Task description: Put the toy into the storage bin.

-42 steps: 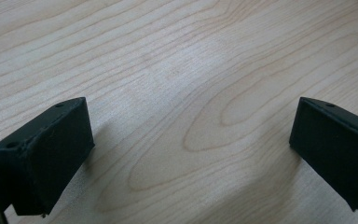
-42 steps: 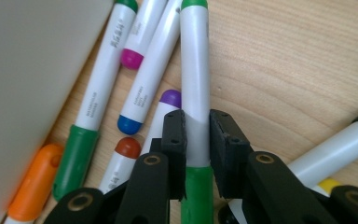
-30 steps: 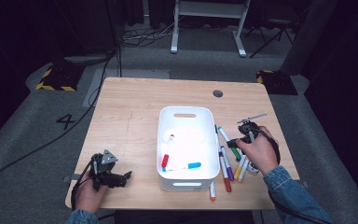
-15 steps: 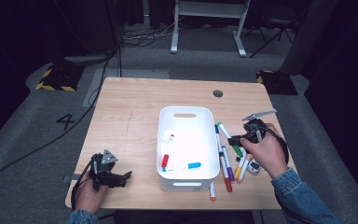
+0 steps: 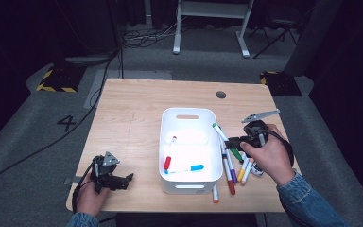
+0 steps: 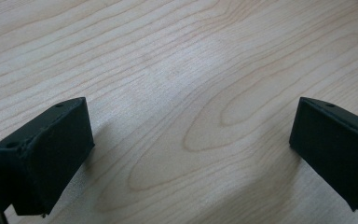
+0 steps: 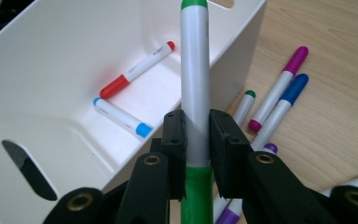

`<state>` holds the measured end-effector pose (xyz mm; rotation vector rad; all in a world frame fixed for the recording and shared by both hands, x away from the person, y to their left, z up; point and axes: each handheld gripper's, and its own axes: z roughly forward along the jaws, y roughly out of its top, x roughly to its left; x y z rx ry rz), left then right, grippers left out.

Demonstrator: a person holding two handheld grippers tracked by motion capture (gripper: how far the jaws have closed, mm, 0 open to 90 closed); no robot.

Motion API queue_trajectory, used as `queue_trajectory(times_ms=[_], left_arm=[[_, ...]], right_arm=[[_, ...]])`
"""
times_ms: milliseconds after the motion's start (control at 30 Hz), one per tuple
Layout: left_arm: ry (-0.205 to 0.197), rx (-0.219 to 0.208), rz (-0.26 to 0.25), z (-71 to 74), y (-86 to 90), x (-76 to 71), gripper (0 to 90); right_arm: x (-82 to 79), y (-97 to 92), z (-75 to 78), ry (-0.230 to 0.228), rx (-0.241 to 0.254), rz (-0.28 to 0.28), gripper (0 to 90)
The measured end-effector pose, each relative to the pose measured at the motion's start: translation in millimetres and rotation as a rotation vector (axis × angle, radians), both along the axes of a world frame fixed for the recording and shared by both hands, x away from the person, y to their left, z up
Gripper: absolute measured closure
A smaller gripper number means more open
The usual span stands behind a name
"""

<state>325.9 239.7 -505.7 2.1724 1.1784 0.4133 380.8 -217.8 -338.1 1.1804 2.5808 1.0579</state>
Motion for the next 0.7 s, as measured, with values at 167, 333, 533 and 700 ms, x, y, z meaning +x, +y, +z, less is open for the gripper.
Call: queue_trajectory(times_ms=[167, 333, 533, 700], left_arm=[[0.0, 0.0, 0.0, 0.0, 0.0, 0.0, 0.0], [0.0, 0.0, 0.0, 0.0, 0.0, 0.0, 0.0], [0.0, 0.001, 0.0, 0.1, 0.0, 0.0, 0.0], [0.0, 0.001, 0.0, 0.0, 0.0, 0.0, 0.0]], right_arm=[[-9.7, 9.3, 8.3, -0.002, 0.008, 0.034, 77.1], [-17.9, 20.6, 15.4, -0.008, 0.018, 0.08, 77.1], [-24.4, 35.0, 18.2, -0.007, 0.021, 0.132, 77.1], [-27.6, 43.6, 18.6, -0.003, 0.027, 0.161, 77.1]])
